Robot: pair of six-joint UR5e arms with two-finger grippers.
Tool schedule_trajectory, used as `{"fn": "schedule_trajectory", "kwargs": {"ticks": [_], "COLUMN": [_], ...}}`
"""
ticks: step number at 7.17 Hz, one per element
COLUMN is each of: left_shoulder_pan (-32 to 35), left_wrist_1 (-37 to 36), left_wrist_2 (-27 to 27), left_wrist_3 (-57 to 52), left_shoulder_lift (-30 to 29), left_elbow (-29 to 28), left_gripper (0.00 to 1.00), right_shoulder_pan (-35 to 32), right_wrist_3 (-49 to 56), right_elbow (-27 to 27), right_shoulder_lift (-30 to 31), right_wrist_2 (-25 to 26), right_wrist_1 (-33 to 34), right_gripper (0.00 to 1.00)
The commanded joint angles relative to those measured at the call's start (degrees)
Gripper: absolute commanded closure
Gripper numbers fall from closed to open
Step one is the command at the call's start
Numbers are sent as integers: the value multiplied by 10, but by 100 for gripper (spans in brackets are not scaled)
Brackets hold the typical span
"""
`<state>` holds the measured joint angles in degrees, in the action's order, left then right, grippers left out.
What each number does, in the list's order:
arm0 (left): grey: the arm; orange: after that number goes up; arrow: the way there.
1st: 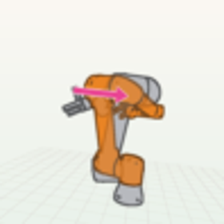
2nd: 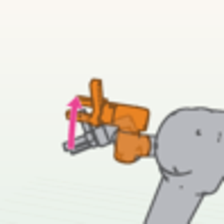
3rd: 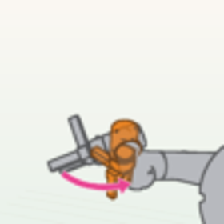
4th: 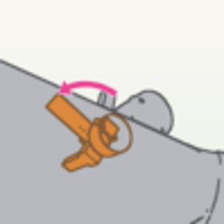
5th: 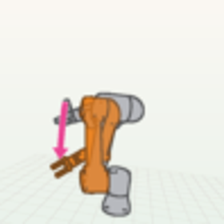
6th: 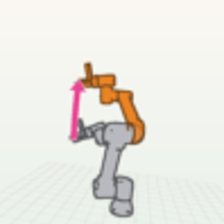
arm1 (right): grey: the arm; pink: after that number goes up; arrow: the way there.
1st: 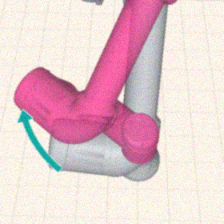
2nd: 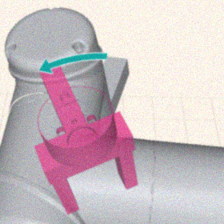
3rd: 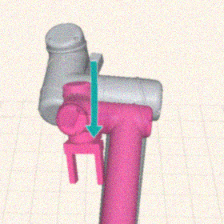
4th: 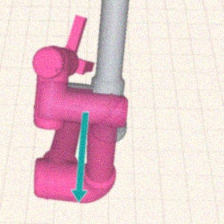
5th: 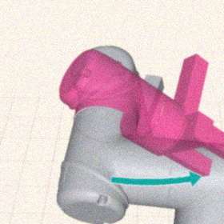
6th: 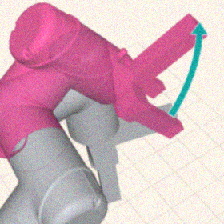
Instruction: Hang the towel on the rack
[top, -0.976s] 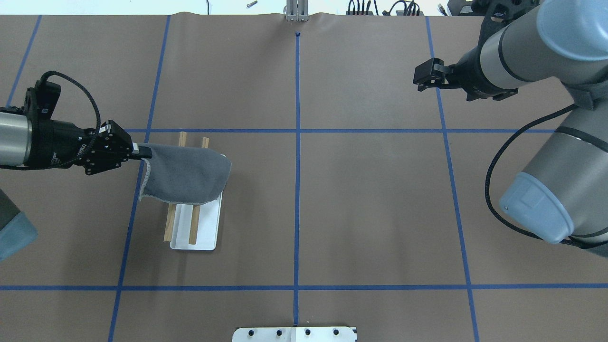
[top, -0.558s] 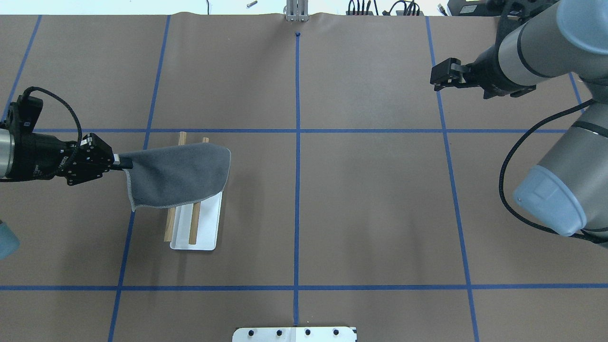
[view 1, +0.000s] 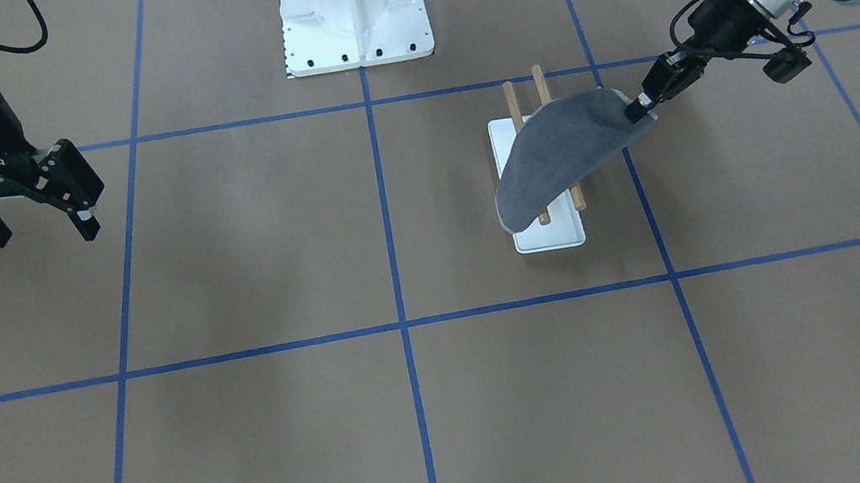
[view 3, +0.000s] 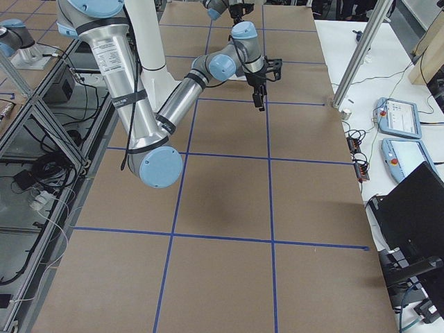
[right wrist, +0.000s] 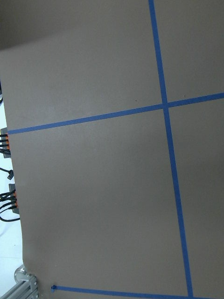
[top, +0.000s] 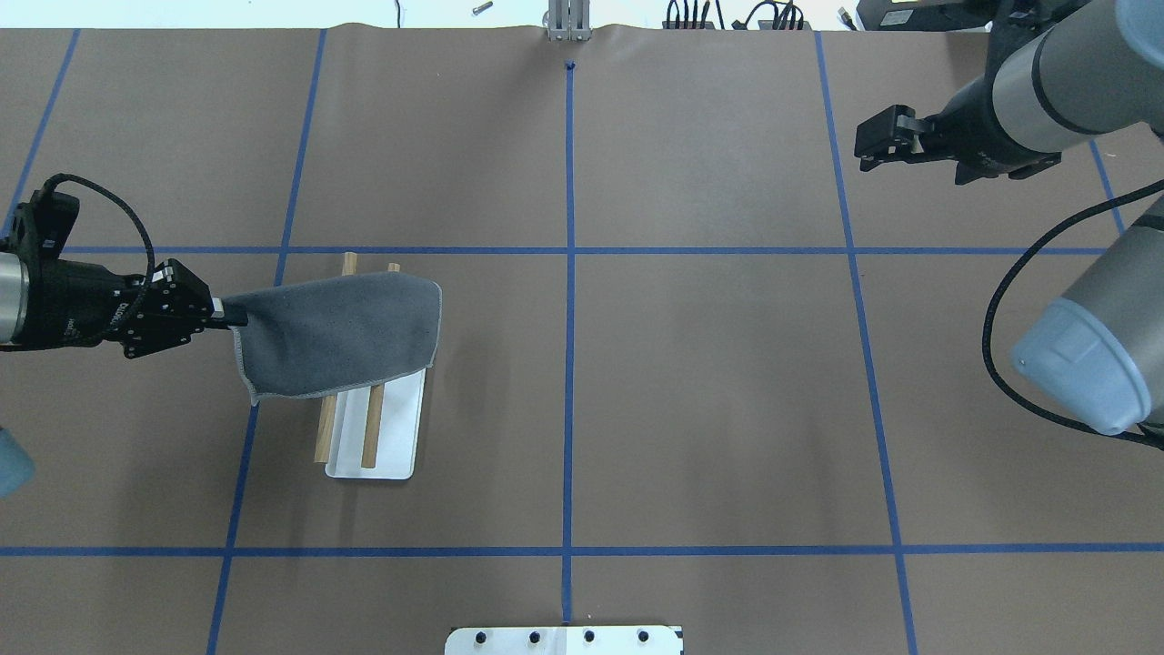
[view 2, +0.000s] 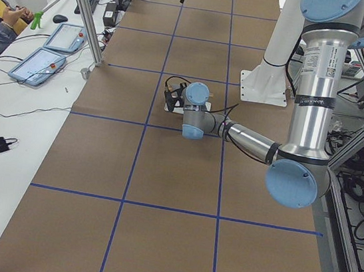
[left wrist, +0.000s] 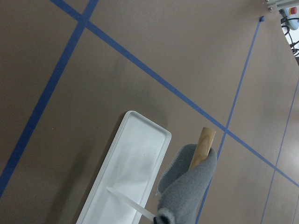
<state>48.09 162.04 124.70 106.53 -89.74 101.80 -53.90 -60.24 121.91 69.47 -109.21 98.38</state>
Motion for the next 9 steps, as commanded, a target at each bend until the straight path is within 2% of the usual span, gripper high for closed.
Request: {"fn": "schedule_trajectory", "kwargs": {"ticks": [1, 3, 4, 5, 7, 8, 9], "left_shoulder_pan": [0, 7, 34, 81, 155, 211, 244], "left_wrist_1": [0, -1, -2, -8, -17, -29, -61], "left_wrist_2": [-3, -20, -22, -20, -21, -20, -21], "left_wrist_3": [0, 0, -1, -37, -209, -323, -483], "left_shoulder_lift": [2, -1, -4, -1, 37, 53, 65], "left_elbow": [-7, -6, -6, -10, -34, -62, -81], "left_gripper": [2, 2, 2, 2, 2, 2, 2], "right_shoulder_pan": [-7, -10, -26, -53, -93, -105, -129], "right_wrist_3": [9, 9, 13, 66, 155, 185, 237], "right_elbow": [-1, 0, 1, 2, 0, 0, -1], "right_shoulder_lift": [3, 4, 14, 30, 79, 114, 136], "right_wrist_2": [-6, -9, -26, -48, -67, -83, -104], "right_wrist_1": [1, 0, 0, 0, 0, -1, -5], "right_gripper": [0, 0, 0, 0, 0, 0, 0]}}
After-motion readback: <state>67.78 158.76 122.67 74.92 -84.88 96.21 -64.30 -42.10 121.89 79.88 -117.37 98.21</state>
